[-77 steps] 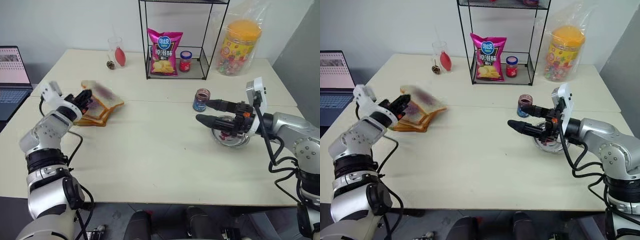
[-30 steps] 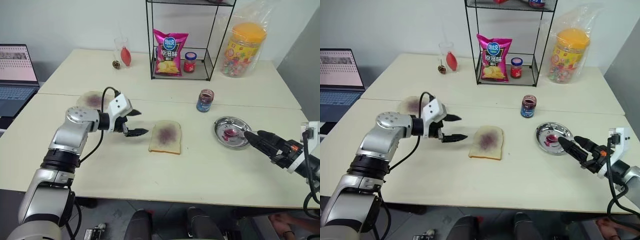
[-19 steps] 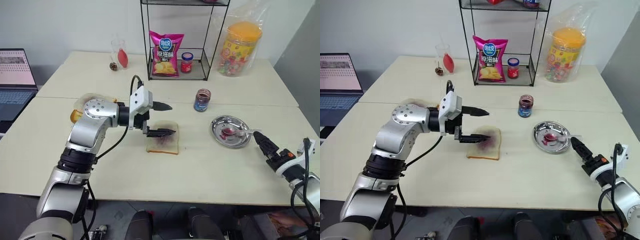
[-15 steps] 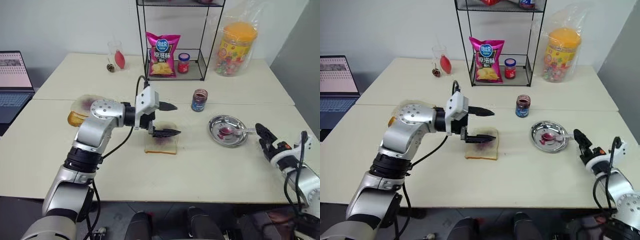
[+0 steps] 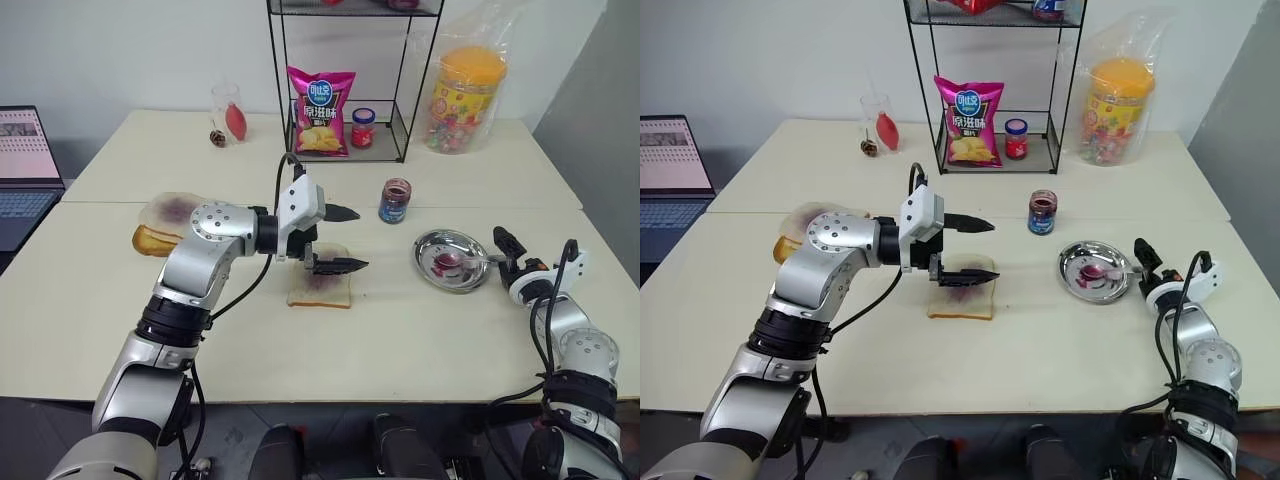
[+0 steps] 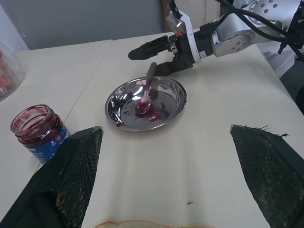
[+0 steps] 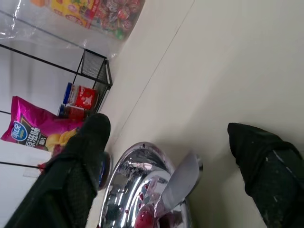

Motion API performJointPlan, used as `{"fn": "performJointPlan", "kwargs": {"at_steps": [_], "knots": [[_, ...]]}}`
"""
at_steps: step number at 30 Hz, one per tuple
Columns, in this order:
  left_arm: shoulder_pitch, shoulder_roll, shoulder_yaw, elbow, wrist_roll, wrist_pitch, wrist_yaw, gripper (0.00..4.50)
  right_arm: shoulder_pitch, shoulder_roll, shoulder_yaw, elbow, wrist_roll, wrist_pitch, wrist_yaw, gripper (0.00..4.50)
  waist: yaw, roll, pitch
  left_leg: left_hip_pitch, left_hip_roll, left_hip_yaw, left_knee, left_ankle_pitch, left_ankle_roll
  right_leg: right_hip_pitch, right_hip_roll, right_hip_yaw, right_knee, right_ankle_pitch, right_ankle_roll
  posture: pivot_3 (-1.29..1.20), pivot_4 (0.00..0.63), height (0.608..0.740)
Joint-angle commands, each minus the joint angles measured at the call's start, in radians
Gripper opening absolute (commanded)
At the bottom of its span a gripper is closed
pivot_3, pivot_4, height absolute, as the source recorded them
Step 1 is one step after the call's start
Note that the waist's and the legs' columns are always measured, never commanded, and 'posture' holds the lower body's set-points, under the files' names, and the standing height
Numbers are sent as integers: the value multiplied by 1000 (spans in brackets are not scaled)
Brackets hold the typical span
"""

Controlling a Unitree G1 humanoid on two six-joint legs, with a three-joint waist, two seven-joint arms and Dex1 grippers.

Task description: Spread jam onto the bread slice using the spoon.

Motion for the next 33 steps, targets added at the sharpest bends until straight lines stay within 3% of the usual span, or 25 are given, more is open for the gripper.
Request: {"fn": "performJointPlan", "kwargs": {"at_steps": [1,13,16,25,33], "knots": [[-4,4,19,-35,-8,-12,7,4500,-7,5,-13,10,-11,-5,12,3143,-3,0,0,0,0,0,0,0,0,0,0,0,0,0,0,0,150,740],[-28,-11,26,-1,-9,-23,16,4500,-5,23,-29,-2,6,4,4,481,-10,0,0,0,0,-1,0,0,0,0,0,-1,0,0,0,0,150,740],[-28,-8,28,-4,-9,-23,17,4500,-2,26,-35,-13,13,11,0,49,-10,0,0,0,0,-1,0,0,0,0,0,-1,0,0,0,0,150,740],[-18,5,43,-10,-6,-28,39,4500,-5,-34,-27,-110,33,71,44,49,-9,2,1,-1,0,-1,-1,0,0,0,0,-1,-1,0,0,0,150,740],[-18,10,180,-3,-125,108,103,4500,-167,-186,-45,-222,150,213,-42,49,-11,12,8,-4,0,-1,-2,0,0,-5,1,-1,0,-1,-1,0,150,740]]}}
